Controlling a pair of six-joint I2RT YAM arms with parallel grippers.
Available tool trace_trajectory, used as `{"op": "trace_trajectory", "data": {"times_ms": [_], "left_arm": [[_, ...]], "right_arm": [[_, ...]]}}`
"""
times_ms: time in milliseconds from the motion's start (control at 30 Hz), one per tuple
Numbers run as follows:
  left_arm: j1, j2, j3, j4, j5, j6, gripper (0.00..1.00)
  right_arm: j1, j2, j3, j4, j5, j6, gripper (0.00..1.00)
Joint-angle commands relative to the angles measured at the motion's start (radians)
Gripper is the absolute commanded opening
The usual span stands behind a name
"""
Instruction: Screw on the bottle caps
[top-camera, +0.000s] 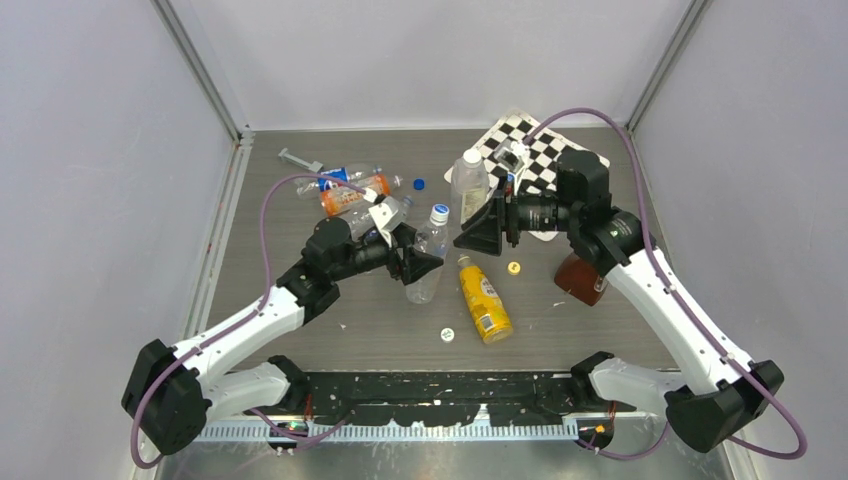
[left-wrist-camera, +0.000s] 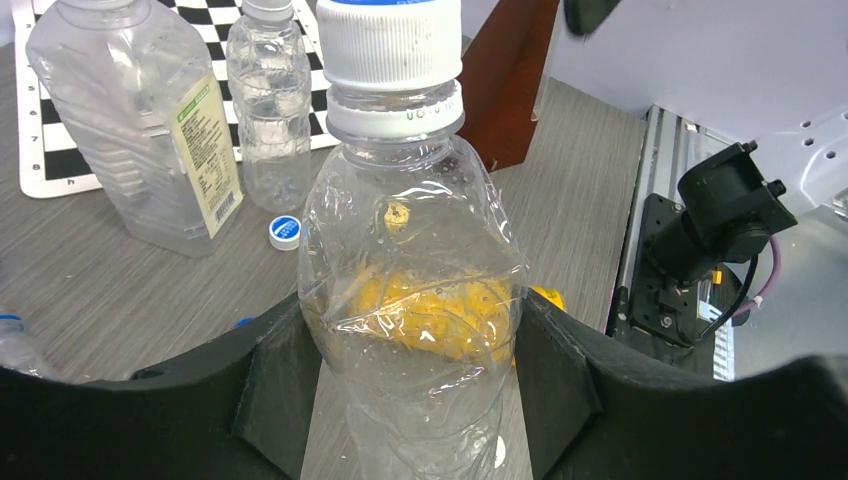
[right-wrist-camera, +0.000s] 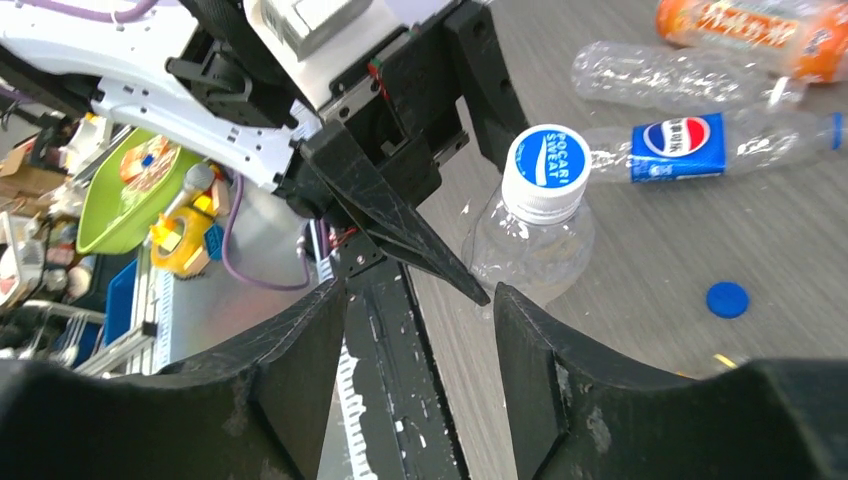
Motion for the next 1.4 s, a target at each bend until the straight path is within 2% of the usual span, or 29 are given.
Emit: {"op": "trace_trajectory", "data": {"times_ms": [0,133,300,467,967,1367], "left_arm": [[0.002,-0.01,0.029,0.016,0.011,0.024,0.0],[0.003,-0.006,0.032,0.018,0.043,0.029,0.0],[0.002,0.001,0.035,0.028,0.091,0.029,0.0],[0.003,0.012,0.048,0.01,0.135,0.037,0.0],[0.002,0.011,0.052,0.012,0.154,0.032,0.0],[0.002,0.0,0.054,0.011,0.143,0.031,0.0]], "right_arm": [[0.002,-0.042,0.081,-0.008,0.122,0.014,0.6],[0.002,-0.019,0.099,-0.006,0.136,0.013,0.6],[0.002,0.029,0.096,0.079,0.081,0.051,0.63],[0.002,0.073,0.116,0.087,0.055,0.029,0.62],[0.014,0.134,0.121,0.08,0.004,-0.007,0.47],[0.034,0.144,0.115,0.062,0.009,-0.017,0.41]]}}
